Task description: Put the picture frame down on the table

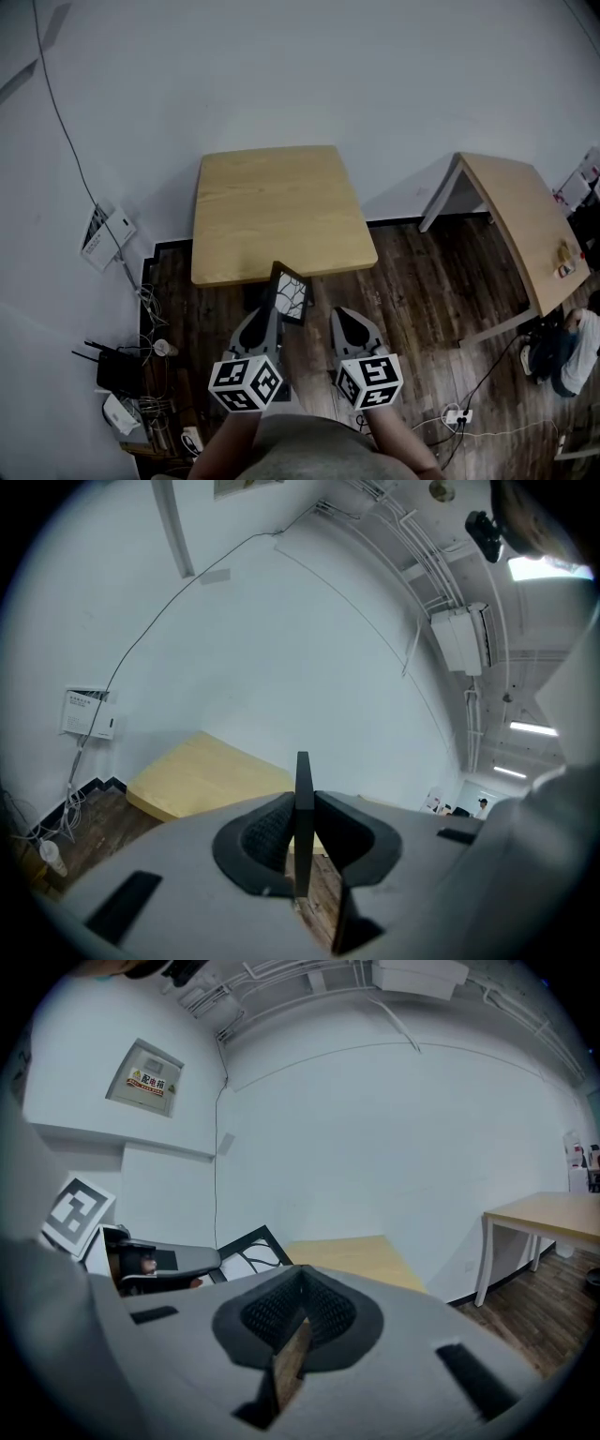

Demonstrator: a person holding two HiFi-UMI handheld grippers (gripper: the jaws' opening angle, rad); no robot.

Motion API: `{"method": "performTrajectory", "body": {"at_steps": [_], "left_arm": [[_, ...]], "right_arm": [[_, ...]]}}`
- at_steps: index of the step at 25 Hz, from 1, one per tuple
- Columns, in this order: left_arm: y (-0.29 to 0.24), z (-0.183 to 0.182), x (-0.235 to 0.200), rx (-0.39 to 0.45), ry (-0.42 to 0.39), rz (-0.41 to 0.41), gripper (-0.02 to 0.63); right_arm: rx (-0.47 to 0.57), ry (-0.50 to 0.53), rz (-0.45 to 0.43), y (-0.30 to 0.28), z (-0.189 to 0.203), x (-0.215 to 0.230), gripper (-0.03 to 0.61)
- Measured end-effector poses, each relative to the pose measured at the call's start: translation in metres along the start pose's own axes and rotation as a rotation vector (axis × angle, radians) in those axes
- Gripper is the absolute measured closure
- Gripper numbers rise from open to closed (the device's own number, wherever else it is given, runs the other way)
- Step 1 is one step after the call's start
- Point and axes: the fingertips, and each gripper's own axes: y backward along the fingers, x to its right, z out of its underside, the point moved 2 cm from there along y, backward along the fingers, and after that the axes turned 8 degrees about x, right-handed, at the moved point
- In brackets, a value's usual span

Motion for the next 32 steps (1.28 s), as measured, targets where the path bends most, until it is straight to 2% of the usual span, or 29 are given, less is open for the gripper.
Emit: {"method": "performTrajectory", "body": {"at_steps": [19, 32], "left_arm": [[-0.119, -0.050, -0.096, -0.006, 0.050, -0.022, 0.552], [-0.183, -0.067, -0.145, -0.043, 0.057, 0.004, 0.552]], "right_arm": [[-0.050, 0.045, -0.049, -0.163, -0.016, -0.010, 0.580], [-0.053, 0.044, -0.029, -0.249, -0.018, -0.009, 0.580]]}}
